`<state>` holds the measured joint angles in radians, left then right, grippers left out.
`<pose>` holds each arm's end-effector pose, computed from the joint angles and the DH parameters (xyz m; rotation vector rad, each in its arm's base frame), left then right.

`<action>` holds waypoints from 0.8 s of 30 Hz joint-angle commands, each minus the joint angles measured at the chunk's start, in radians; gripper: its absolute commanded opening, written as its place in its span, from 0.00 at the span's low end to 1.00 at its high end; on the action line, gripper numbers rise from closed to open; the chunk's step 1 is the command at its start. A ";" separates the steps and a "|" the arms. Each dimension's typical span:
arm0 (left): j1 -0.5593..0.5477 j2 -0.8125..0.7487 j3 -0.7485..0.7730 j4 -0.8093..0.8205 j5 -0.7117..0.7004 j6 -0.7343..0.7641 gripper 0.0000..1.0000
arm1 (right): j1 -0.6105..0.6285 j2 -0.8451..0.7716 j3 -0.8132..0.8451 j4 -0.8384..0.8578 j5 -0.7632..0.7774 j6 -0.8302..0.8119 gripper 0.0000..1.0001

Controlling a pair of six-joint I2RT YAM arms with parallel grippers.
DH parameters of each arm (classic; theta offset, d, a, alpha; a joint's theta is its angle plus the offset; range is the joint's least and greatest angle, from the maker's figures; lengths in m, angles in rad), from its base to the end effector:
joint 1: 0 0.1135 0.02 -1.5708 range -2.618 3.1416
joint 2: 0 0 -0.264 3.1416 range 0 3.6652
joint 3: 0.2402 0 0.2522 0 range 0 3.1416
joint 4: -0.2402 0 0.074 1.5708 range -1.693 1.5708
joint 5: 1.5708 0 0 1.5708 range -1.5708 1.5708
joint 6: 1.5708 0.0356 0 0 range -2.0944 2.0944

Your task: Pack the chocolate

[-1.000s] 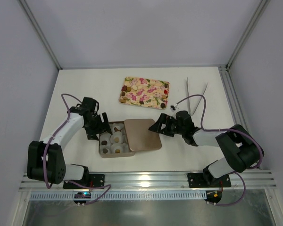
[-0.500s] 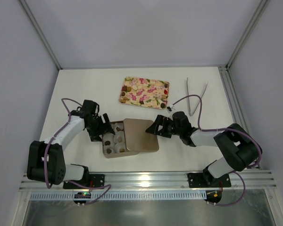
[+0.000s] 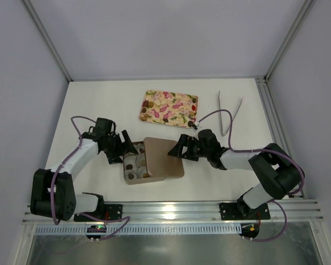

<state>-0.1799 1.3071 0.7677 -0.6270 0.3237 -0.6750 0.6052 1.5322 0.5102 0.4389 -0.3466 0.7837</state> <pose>0.2288 -0.0531 0.1950 -0.6023 2.7703 -0.6618 0.2222 0.1684 0.1404 -0.0111 2.3578 1.1245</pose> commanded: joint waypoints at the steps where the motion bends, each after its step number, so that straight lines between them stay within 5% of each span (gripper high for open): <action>1: 0.007 -0.045 -0.011 0.084 0.049 -0.026 0.85 | 0.013 0.009 0.034 -0.005 0.023 -0.021 0.98; 4: 0.007 -0.057 -0.022 0.098 0.052 -0.035 0.96 | 0.016 0.009 0.036 -0.011 0.027 -0.023 0.98; 24: 0.007 -0.104 -0.059 0.181 0.114 -0.043 1.00 | 0.085 0.034 0.134 -0.193 0.133 -0.093 0.98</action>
<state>-0.1745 1.2392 0.7116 -0.4999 0.3904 -0.7074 0.6659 1.5482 0.6037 0.3004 -0.2615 0.7334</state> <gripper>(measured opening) 0.996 0.983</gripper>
